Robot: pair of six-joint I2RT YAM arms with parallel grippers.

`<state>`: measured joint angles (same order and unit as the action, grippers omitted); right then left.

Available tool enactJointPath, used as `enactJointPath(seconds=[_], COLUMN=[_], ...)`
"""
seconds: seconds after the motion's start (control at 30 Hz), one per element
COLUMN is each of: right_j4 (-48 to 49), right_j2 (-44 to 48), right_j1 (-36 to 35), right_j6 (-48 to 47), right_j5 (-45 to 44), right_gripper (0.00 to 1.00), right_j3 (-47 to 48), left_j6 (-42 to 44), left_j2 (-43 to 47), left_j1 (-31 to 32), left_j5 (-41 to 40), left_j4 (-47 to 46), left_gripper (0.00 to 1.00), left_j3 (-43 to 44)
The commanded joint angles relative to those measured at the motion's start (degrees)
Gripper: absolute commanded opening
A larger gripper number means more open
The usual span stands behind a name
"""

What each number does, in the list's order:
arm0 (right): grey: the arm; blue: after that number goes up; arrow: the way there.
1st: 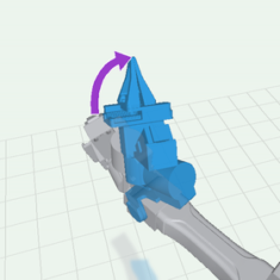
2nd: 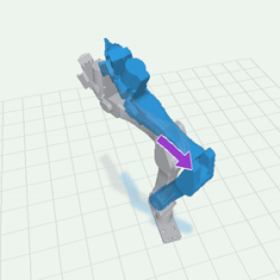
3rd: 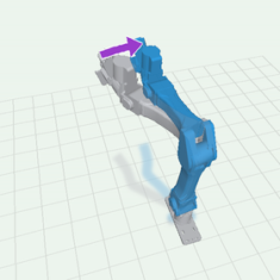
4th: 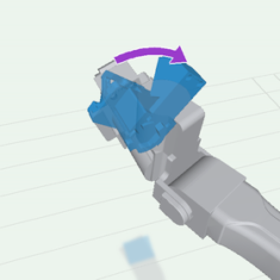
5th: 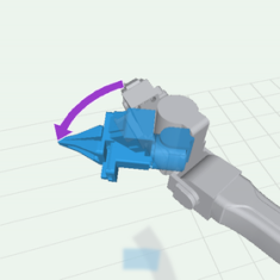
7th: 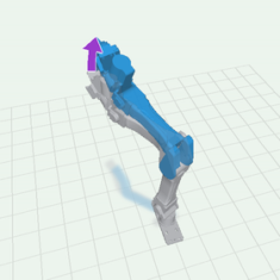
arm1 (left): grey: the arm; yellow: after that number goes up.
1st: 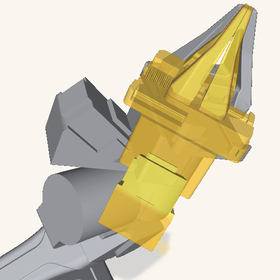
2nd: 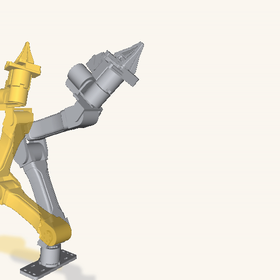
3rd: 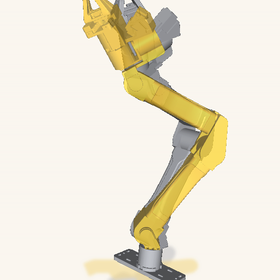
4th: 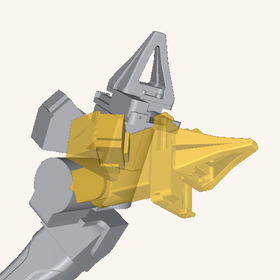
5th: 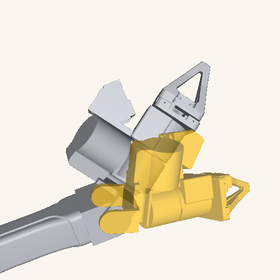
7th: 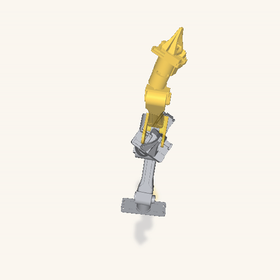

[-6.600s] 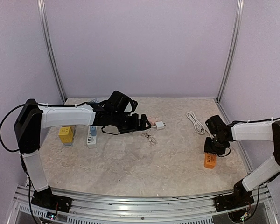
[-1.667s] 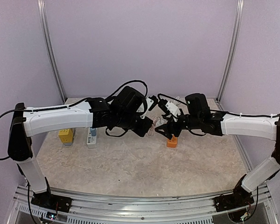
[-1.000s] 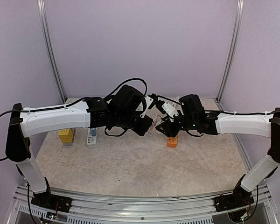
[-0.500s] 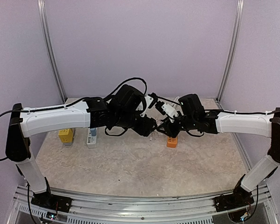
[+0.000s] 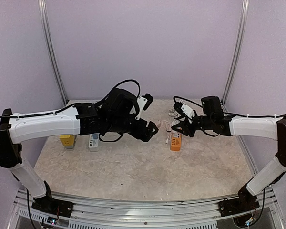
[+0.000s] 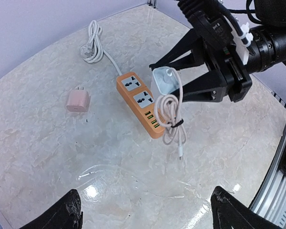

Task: Insert the plug
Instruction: Pass from the left arm to the right, then move the socket to the center of the board.

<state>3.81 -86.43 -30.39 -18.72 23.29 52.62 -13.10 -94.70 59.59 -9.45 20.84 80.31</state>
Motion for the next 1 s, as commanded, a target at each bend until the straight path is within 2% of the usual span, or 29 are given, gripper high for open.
enactJointPath(seconds=[0.0,0.1,0.23,0.33,0.5,0.7,0.83,0.97], right_j4=[5.7,5.9,4.4,2.5,0.5,-5.8,-6.9,-9.3], right_j2=[0.6,-1.5,-4.4,-3.3,6.3,19.8,29.9,34.4], right_j1=[4.3,6.8,9.1,11.1,11.4,11.7,11.9,11.9], right_j6=[-5.8,-6.0,-5.4,-0.9,6.1,12.5,15.9,17.8], right_j5=[9.2,14.3,15.0,15.3,2.9,-15.6,-19.5,-18.7], right_gripper=[0.0,0.0,0.0,0.0,0.0,0.0,0.0,0.0], right_j3=[-2.8,-2.3,0.1,1.6,0.0,-2.2,-4.6,-4.6], left_j6=[-3.4,-6.6,-12.8,-15.9,-17.6,-17.6,-17.0,-16.6], left_j2=[3.0,2.9,0.5,-4.1,-18.4,-30.1,-39.2,-47.1], left_j1=[-0.8,-1.9,-3.4,-4.0,-3.3,-2.9,-2.4,-1.8], left_j5=[2.5,3.3,0.5,-0.2,-2.0,2.6,1.6,0.1], left_j4=[-3.3,-4.4,-4.4,-5.7,0.7,3.1,9.1,15.6], left_gripper=[0.89,0.93,0.98,0.99,0.99,0.99,0.99,0.99], left_j3=[-4.0,-5.9,-6.5,-4.9,9.3,25.0,36.7,47.8])
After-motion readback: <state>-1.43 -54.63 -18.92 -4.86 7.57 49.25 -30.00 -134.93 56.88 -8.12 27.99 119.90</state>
